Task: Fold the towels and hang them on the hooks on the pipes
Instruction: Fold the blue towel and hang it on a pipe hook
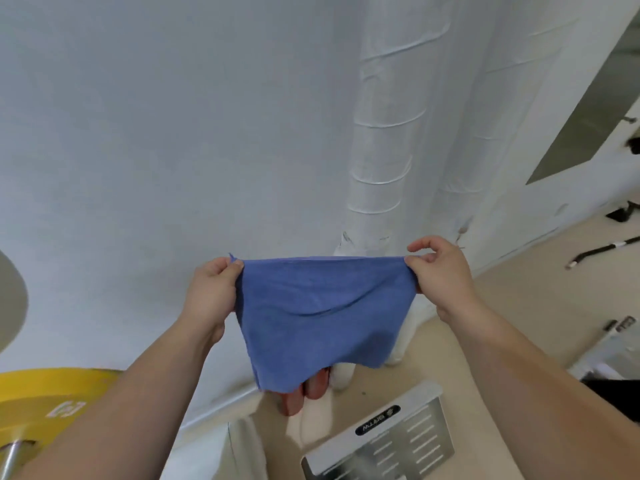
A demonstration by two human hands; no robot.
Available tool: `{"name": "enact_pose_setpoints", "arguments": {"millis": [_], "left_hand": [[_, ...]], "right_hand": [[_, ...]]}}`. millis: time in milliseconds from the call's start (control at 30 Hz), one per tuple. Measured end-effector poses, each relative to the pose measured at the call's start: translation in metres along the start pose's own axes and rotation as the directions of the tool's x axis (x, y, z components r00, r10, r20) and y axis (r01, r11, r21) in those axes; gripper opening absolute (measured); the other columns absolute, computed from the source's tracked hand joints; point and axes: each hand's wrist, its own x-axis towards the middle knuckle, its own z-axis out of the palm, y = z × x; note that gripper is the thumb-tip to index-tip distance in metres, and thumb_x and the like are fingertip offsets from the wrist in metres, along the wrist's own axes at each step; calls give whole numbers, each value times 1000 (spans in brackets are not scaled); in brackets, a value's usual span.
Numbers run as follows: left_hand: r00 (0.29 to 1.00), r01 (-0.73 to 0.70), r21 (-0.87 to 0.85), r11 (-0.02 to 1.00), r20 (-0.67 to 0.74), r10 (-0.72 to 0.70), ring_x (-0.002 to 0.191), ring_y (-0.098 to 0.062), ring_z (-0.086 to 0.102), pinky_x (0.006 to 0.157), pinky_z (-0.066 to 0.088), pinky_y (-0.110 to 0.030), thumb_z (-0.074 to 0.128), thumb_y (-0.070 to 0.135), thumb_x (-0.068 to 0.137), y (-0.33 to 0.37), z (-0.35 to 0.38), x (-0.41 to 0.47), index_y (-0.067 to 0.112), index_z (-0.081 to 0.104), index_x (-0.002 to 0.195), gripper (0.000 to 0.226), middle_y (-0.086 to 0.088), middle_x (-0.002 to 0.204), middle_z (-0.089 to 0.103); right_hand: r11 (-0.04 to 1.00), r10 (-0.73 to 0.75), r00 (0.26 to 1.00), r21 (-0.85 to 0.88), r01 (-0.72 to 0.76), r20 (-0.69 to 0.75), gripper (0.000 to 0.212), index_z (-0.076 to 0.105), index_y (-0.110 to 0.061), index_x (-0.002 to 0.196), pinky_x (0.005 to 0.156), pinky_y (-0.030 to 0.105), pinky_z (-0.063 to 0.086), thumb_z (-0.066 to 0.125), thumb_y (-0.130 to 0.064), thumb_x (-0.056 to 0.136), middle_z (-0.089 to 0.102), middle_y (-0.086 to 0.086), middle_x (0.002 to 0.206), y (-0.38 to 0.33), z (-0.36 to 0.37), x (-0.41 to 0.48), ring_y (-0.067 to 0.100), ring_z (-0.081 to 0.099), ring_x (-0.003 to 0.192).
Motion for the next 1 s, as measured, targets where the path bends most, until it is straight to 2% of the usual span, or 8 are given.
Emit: {"name": "enact_pose_setpoints", "arguments": {"millis": [133,233,300,400,633,733,867,1000], "left_hand": [[999,0,-56,998,-33,-1,66,-22,44,59,38,-39,59,28,97,-22,8,-18,-2,56,74,38,-11,69,51],[996,-82,16,997,44,81,65,-20,45,58,49,-48,60,34,95,-25,17,-46,-3,48,71,45,-11,65,47],[986,-137,43,990,103,132,62,-18,46,58,52,-48,59,26,99,-20,22,-66,-3,52,71,41,-13,62,46],[980,-128,-45,991,147,133,51,-12,53,47,44,-25,59,14,101,-13,22,-84,-6,62,76,32,-4,54,55],[968,-138,11,990,213,133,63,-16,42,60,35,-30,60,16,100,-27,-3,-78,-4,63,74,33,-10,64,48],[949,-162,-4,987,274,157,67,-18,39,63,34,-32,61,19,99,-27,-11,-79,-9,64,80,34,-18,66,42],[922,-125,-72,990,361,143,74,-22,41,70,34,-39,61,41,87,-31,-24,-79,-14,62,89,55,-20,72,47],[906,-120,-83,989,399,143,79,-24,57,75,44,-40,70,34,88,-33,-36,-80,3,76,90,32,-36,88,65]], "right_hand": [[997,-5,998,-78,10,66,26,69,-31,78,63,55,59,53,-11,80,62,2,61,-2,41,-43,26,60,62],[999,-34,969,33,27,246,26,72,-26,78,68,57,59,51,-11,85,69,9,77,-13,75,-80,30,67,75],[995,-33,945,104,-2,327,26,75,-25,82,81,52,60,52,-13,83,73,2,84,-20,89,-99,27,71,87],[990,-109,898,125,61,427,37,78,-27,91,89,37,59,55,1,87,76,-6,92,-25,100,-113,15,72,92],[934,-327,831,19,358,450,13,79,-18,84,74,14,44,79,-6,81,62,-8,88,-27,111,-116,4,61,80],[890,-415,767,42,455,489,10,75,-17,78,74,17,44,83,-11,78,60,-5,86,-30,115,-114,10,59,81],[846,-470,753,-10,534,460,17,68,-19,74,74,17,40,85,-17,77,60,-10,77,-33,119,-113,12,58,81],[862,-423,757,-38,506,497,16,68,-26,77,81,14,39,82,-22,80,58,-10,91,-35,126,-116,9,56,93]]}}
